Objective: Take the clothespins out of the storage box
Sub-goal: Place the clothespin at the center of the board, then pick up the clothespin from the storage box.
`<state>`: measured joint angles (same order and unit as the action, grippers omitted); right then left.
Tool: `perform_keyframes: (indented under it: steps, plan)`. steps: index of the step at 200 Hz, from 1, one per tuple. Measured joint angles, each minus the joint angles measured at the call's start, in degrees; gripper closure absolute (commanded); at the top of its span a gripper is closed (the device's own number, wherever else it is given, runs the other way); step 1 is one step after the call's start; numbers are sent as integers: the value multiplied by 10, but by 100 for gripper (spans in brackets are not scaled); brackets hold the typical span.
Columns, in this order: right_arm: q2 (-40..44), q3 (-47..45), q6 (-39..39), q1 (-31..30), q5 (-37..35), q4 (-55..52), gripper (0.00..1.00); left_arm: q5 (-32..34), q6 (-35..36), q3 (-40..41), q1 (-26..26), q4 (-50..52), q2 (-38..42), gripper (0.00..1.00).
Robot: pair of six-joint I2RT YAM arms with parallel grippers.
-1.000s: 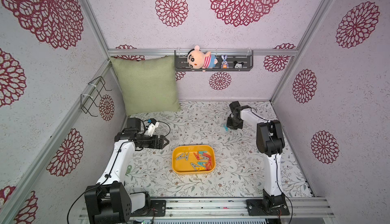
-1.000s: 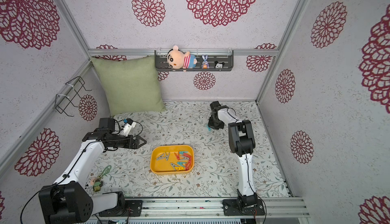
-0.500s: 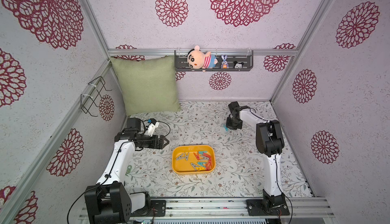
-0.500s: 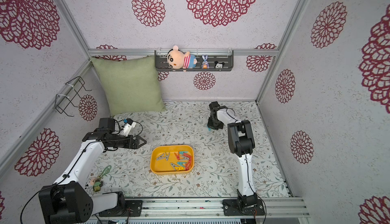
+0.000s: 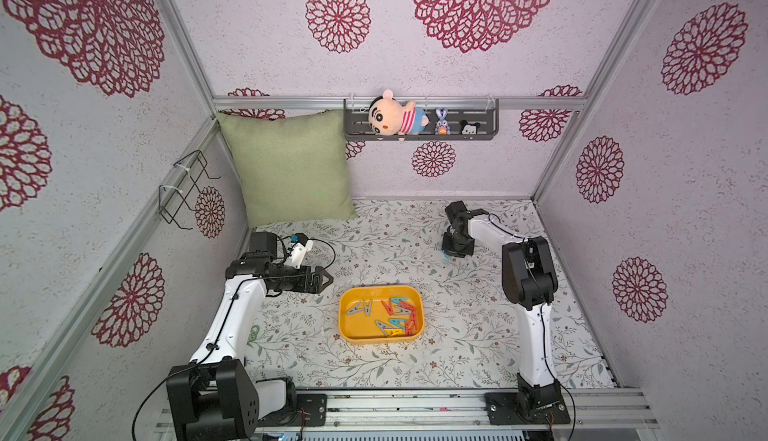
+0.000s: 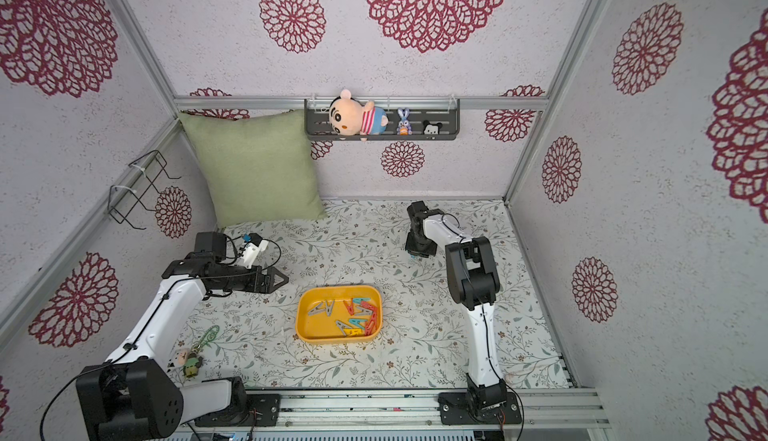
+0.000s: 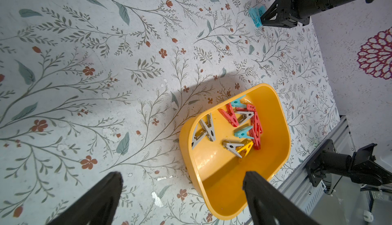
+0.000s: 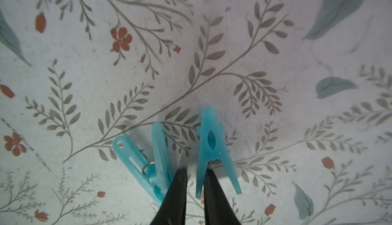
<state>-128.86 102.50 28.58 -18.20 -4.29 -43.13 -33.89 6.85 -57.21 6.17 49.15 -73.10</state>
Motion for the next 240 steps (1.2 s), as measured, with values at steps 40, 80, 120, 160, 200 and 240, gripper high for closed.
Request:
perform_keyframes:
  steps: [40, 80, 120, 160, 200, 240]
  plan:
    - [3, 16, 0, -11, -3, -31, 78, -1, 0, 0, 0, 0, 0, 3]
    - [46, 28, 1, -26, -17, -63, 77, -1, 0, 0, 0, 0, 0, 3]
    - [116, 34, 12, -54, -36, -88, 76, -1, 0, 0, 0, 0, 0, 3]
    - [171, 38, 47, -157, -44, -99, 76, 1, 0, 0, 0, 0, 1, 3]
    - [190, 14, 119, -314, -23, -73, 76, 6, -1, 0, 0, 0, 1, 3]
    - [165, -1, 192, -410, -17, -44, 76, 19, -8, 0, 0, -3, 3, 3]
